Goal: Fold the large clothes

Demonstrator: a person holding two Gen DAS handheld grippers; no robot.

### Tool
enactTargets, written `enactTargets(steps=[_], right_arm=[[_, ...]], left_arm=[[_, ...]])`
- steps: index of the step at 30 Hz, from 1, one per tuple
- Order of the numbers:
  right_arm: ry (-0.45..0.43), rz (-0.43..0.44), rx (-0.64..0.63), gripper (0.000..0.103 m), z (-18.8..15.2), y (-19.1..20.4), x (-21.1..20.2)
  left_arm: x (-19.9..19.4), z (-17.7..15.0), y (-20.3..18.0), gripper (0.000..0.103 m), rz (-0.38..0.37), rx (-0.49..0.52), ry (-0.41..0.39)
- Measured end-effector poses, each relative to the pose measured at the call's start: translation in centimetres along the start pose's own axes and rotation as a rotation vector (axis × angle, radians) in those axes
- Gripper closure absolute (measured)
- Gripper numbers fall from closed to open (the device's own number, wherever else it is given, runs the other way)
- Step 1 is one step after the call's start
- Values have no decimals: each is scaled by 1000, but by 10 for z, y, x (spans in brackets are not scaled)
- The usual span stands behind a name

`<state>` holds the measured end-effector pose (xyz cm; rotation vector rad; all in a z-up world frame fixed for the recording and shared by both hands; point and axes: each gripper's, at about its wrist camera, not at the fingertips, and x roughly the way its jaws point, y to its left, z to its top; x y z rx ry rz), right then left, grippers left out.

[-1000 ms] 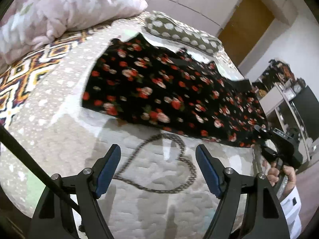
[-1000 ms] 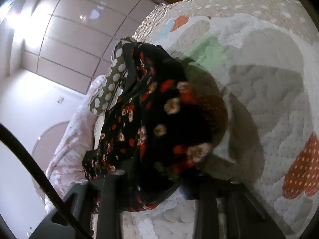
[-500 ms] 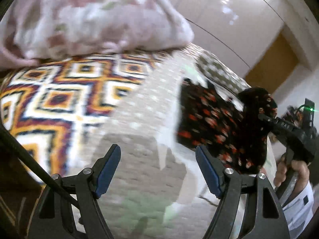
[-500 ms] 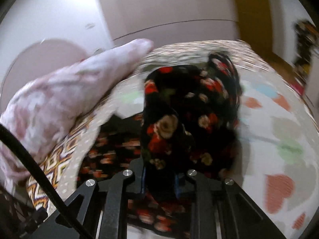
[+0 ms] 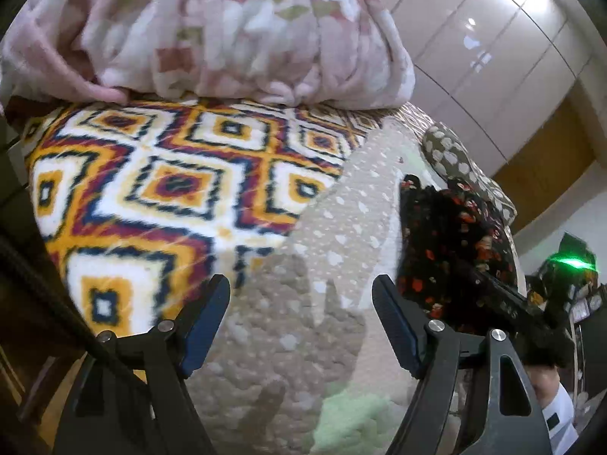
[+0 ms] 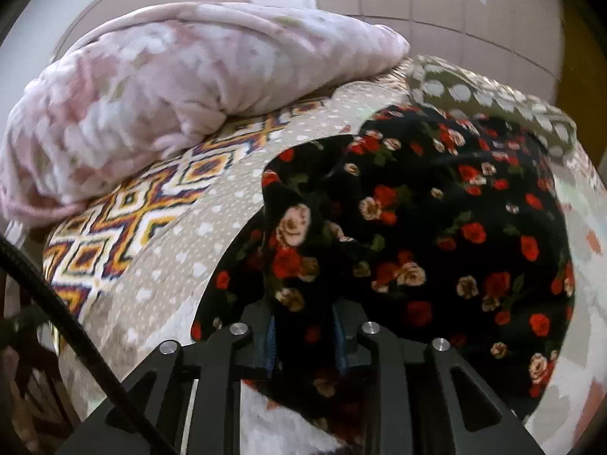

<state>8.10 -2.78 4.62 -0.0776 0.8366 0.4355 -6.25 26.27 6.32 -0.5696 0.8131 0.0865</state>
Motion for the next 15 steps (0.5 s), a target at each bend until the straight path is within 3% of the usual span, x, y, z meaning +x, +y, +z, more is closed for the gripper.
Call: enactTargets(steps=[5, 8, 13, 15], right_arm=[[-31, 118, 43, 63, -17, -7, -33], [-53, 166, 111, 63, -35, -25, -55], [-90, 118, 202, 62, -63, -64, -87], [-106, 118, 236, 62, -71, -79, -97]], left_arm=[[1, 14, -54, 26, -65, 129, -4], [9, 26, -103, 21, -119, 242, 3], [56, 42, -186, 21, -174, 408, 54], [87, 46, -218, 21, -231, 474, 109]])
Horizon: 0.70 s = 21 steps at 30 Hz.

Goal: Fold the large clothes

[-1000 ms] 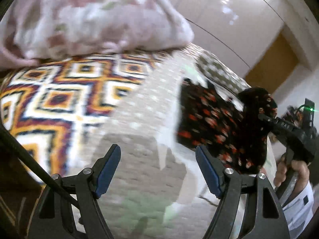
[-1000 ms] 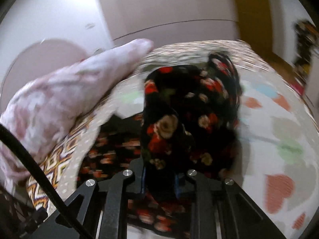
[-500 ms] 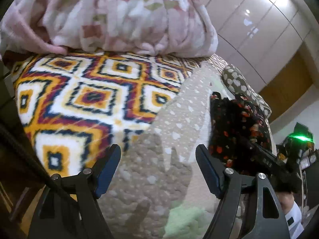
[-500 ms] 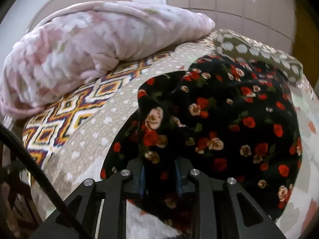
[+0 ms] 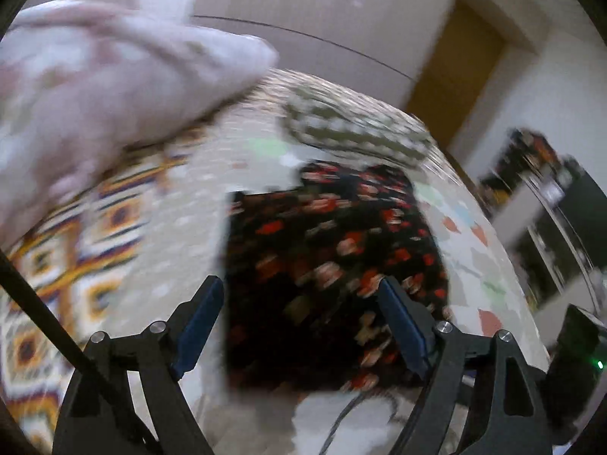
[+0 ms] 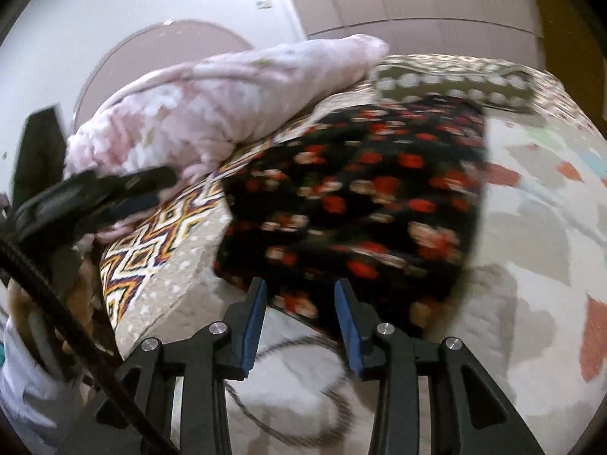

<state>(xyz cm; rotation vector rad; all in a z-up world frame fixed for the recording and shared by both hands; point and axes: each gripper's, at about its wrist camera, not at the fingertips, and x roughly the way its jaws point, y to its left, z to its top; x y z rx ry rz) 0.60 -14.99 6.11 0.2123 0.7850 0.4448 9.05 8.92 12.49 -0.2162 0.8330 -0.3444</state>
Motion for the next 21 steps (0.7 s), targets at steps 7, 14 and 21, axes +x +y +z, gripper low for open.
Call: enactTargets(steps=[7, 14, 21], right_arm=[[-52, -35, 74, 62, -8, -33, -35], [-79, -19, 142, 62, 2, -51, -41], [-94, 4, 254, 43, 21, -78, -20]], left_arm=[[105, 12, -5, 71, 14, -33, 243], [43, 31, 22, 83, -72, -44, 126], [59, -13, 80, 82, -27, -149, 162]])
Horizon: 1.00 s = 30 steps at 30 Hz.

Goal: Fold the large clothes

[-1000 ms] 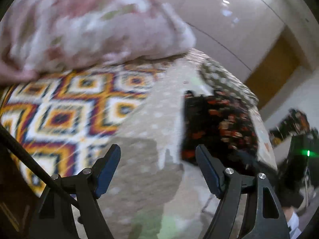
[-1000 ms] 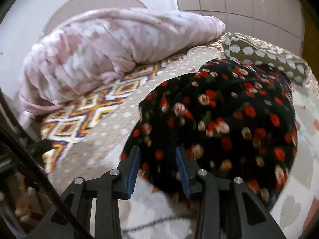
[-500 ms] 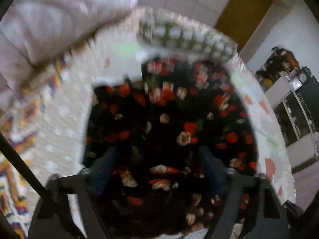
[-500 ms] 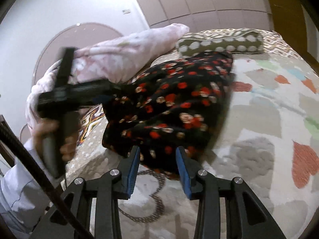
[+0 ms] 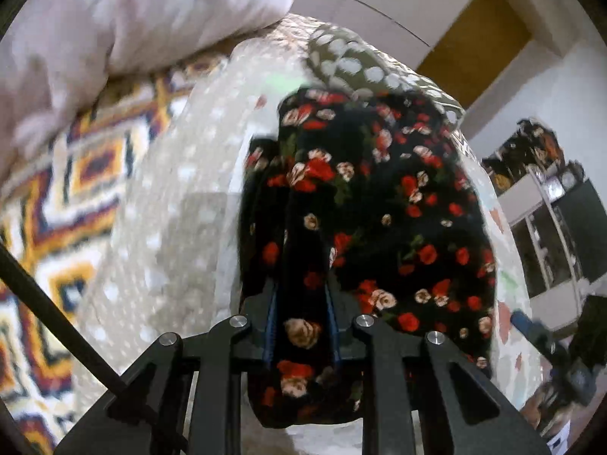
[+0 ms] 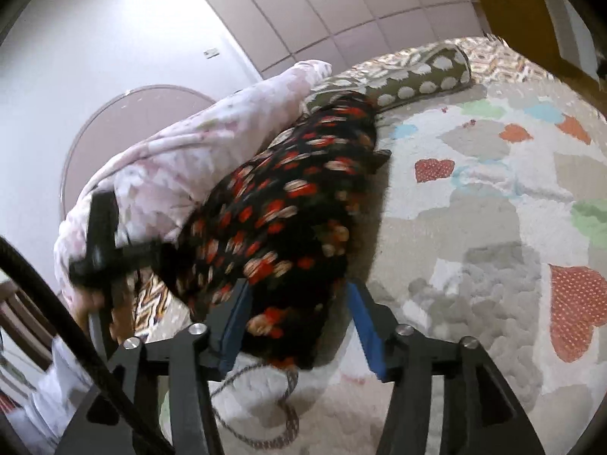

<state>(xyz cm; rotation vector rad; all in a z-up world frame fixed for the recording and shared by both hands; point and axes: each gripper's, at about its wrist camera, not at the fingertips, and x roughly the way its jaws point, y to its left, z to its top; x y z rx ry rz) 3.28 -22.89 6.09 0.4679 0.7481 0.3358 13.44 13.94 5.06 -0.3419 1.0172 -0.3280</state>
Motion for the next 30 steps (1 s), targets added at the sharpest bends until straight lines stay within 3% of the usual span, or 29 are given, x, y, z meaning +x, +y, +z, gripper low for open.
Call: enactTargets(steps=[3, 9, 11, 14, 17, 19, 21, 25, 28, 30], right_arm=[[26, 5, 59, 40, 13, -13, 22], [77, 56, 132, 27, 32, -24, 70], [105, 99, 167, 19, 32, -30, 89], [169, 222, 297, 18, 28, -45, 120], [203, 327, 417, 34, 23, -56, 139], [204, 357, 424, 49, 30, -58, 136], [172, 376, 383, 52, 43, -53, 122], [98, 330, 305, 52, 64, -50, 95], [148, 220, 262, 46, 56, -54, 103], [178, 132, 270, 38, 44, -57, 113]], left_arm=[[1, -3, 5, 81, -17, -26, -22], [6, -5, 0, 76, 15, 14, -38], [7, -7, 3, 74, 3, 5, -43], [8, -9, 5, 74, -6, -9, -52], [6, -11, 2, 75, 0, -28, -68], [3, -10, -5, 77, -12, -41, -73], [2, -8, -20, 77, -32, -30, -72], [15, -9, -44, 77, -68, 9, -46], [31, -14, -44, 72, -31, 8, -35], [29, -14, -39, 69, -63, -21, -34]])
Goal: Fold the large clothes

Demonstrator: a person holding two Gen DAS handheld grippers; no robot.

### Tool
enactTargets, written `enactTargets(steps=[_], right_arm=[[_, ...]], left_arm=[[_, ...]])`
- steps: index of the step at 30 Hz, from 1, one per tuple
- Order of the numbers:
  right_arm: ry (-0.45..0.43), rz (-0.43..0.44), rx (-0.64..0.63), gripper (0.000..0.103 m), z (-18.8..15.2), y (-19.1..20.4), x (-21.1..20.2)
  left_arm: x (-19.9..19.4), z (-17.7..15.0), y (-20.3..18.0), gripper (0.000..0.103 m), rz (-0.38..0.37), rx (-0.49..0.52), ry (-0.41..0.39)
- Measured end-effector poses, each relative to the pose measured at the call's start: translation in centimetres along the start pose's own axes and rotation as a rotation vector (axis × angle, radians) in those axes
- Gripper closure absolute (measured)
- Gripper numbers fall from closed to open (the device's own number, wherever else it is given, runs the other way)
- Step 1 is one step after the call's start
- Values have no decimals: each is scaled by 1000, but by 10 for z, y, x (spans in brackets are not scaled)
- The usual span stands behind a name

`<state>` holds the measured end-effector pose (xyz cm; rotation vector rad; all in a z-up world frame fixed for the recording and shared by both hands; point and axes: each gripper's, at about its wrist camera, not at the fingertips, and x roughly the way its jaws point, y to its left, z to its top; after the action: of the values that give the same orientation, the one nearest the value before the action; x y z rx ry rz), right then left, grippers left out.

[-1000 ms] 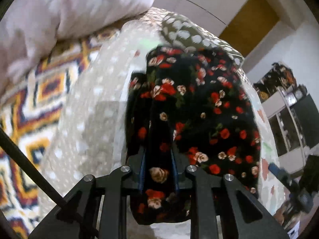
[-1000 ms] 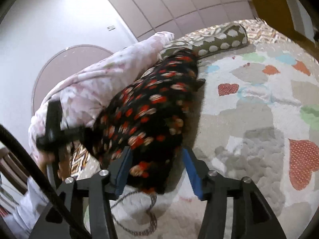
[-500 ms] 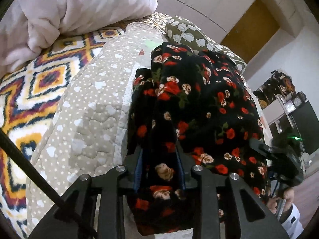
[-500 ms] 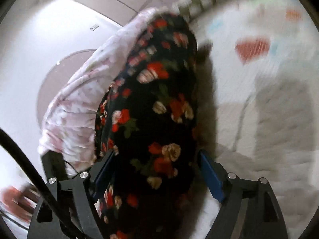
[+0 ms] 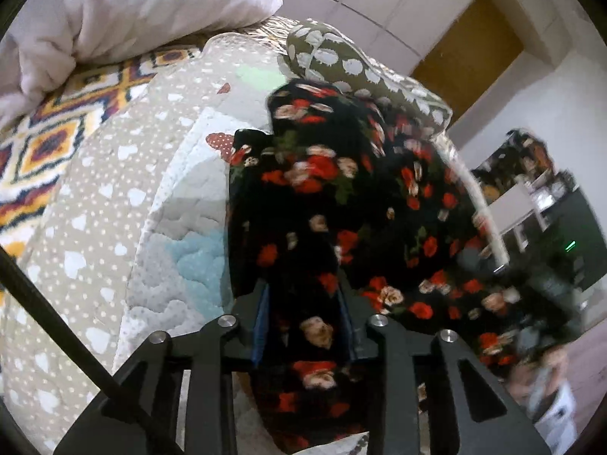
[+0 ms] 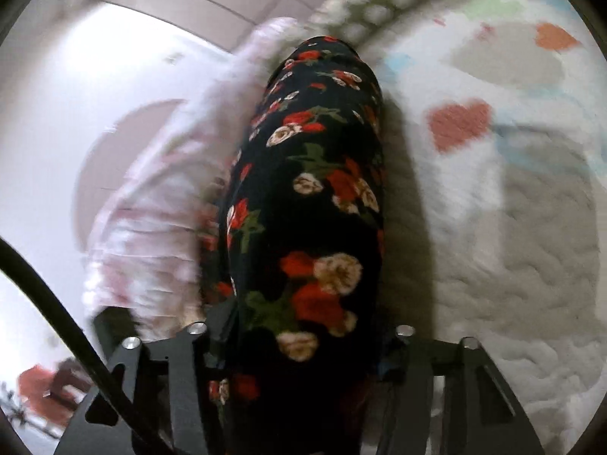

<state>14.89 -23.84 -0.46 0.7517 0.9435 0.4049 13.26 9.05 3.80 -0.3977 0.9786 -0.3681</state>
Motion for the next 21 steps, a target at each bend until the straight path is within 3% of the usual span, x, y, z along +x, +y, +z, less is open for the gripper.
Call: enactTargets(steps=[2, 5, 8, 10, 13, 15, 17, 19, 21], right_arm=[[-20, -16, 33, 31, -10, -7, 4], [-54, -43, 26, 30, -16, 3, -6], [-123, -135, -82, 30, -23, 34, -29], [-173, -168, -136, 30, -26, 52, -46], [-234, -206, -204, 30, -37, 76, -66], [-239, -203, -234, 37, -37, 85, -73], [-204, -189, -267, 57, -44, 92, -73], [-156, -174, -285, 68, -44, 95, -69], [-108, -165, -293, 73, -54, 94, -57]], left_arm=[[-8, 0, 2, 63, 4, -17, 8], [-32, -3, -2, 60, 43, 8, -21], [-61, -13, -1, 52, 91, 42, -71], [-75, -22, 3, 38, 130, 44, -97], [-84, -41, 17, 33, 177, 16, -108], [-80, -49, 27, 33, 187, -10, -89], [-74, -62, 37, 33, 216, -30, -68], [-68, -74, 44, 33, 255, -38, -53], [-62, -84, 48, 33, 289, -30, -55]])
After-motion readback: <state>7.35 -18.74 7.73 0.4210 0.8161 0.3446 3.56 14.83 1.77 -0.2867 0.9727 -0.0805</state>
